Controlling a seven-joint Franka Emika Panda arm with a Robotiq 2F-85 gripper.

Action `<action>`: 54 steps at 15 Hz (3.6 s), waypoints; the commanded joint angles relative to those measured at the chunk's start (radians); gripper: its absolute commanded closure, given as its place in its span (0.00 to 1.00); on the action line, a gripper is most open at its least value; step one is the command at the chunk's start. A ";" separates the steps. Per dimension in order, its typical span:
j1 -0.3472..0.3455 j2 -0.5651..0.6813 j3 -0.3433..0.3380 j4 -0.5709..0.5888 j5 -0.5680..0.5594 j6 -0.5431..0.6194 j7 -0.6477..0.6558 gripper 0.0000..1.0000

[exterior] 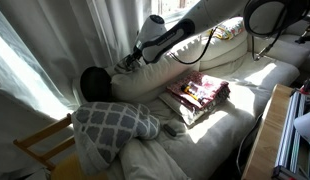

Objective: Put the grey towel on the pillow to the left

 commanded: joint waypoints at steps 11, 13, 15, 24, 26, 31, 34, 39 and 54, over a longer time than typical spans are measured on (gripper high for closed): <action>-0.057 0.189 0.084 0.209 -0.030 0.077 -0.124 0.99; -0.069 0.184 0.103 0.217 -0.022 0.067 -0.132 1.00; -0.092 0.164 0.129 0.215 -0.014 0.056 -0.141 0.99; -0.199 0.022 0.268 0.181 0.007 0.056 -0.207 0.99; -0.210 -0.004 0.282 0.176 0.008 0.069 -0.200 0.99; -0.238 -0.061 0.316 0.146 -0.008 0.092 -0.232 0.99; -0.319 -0.109 0.491 0.070 0.000 0.015 -0.410 0.99; -0.495 -0.189 0.759 -0.138 0.042 -0.100 -0.610 0.99; -0.579 -0.291 0.840 -0.357 0.183 -0.328 -0.828 0.99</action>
